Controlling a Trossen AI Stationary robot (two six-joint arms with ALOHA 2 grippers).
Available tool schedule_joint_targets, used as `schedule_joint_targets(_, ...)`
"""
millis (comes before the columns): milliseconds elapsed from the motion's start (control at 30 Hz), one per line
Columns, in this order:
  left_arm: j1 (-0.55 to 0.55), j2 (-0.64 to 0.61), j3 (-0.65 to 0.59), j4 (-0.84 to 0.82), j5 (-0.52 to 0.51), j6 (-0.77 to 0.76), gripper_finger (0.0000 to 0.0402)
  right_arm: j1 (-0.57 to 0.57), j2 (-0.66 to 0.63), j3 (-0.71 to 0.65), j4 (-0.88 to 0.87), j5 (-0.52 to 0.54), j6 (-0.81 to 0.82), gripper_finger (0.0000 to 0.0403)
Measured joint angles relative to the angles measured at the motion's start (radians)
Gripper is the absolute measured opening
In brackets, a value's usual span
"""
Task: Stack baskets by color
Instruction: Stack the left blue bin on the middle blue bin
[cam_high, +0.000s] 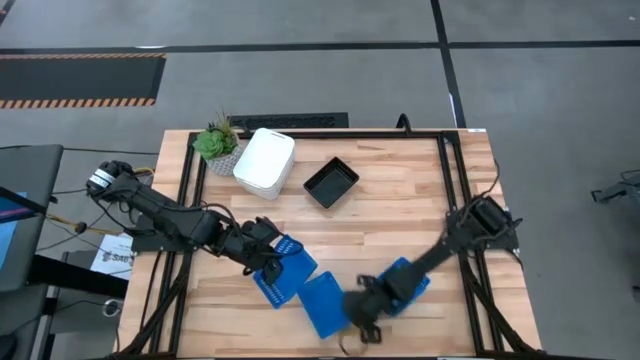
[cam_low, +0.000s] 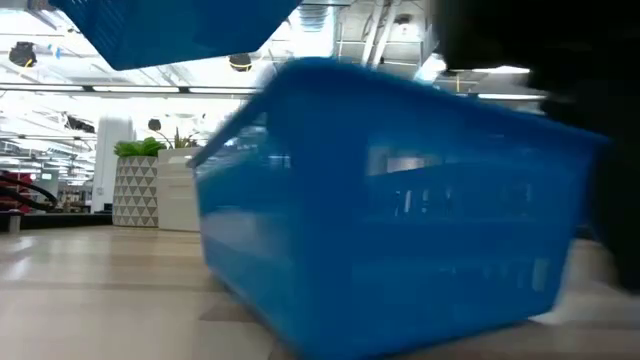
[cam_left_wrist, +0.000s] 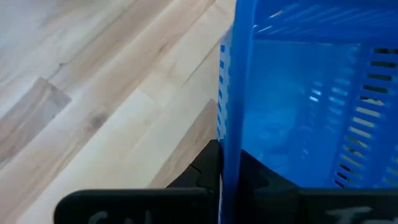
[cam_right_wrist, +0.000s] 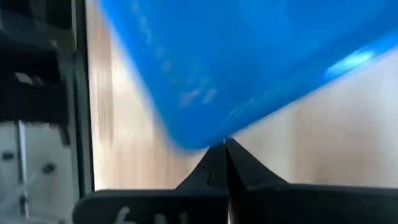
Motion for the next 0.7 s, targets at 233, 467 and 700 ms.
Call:
schedule_joint_targets(233, -0.001, 0.0, 0.0, 0.0, -0.021, -0.001, 0.0, -0.214, -0.021, 0.002, 0.056, 0.026, -0.139, 0.0002)
schedule_joint_targets(467, -0.003, -0.055, -0.001, -0.016, 0.029, 0.035, 0.0, -0.364, -0.084, 0.016, -0.009, 0.039, -0.161, 0.0006)
schedule_joint_targets(700, -0.006, -0.089, -0.001, 0.028, -0.126, 0.08, 0.0, -0.35, -0.372, 0.029, -0.22, 0.088, -0.122, 0.0004)
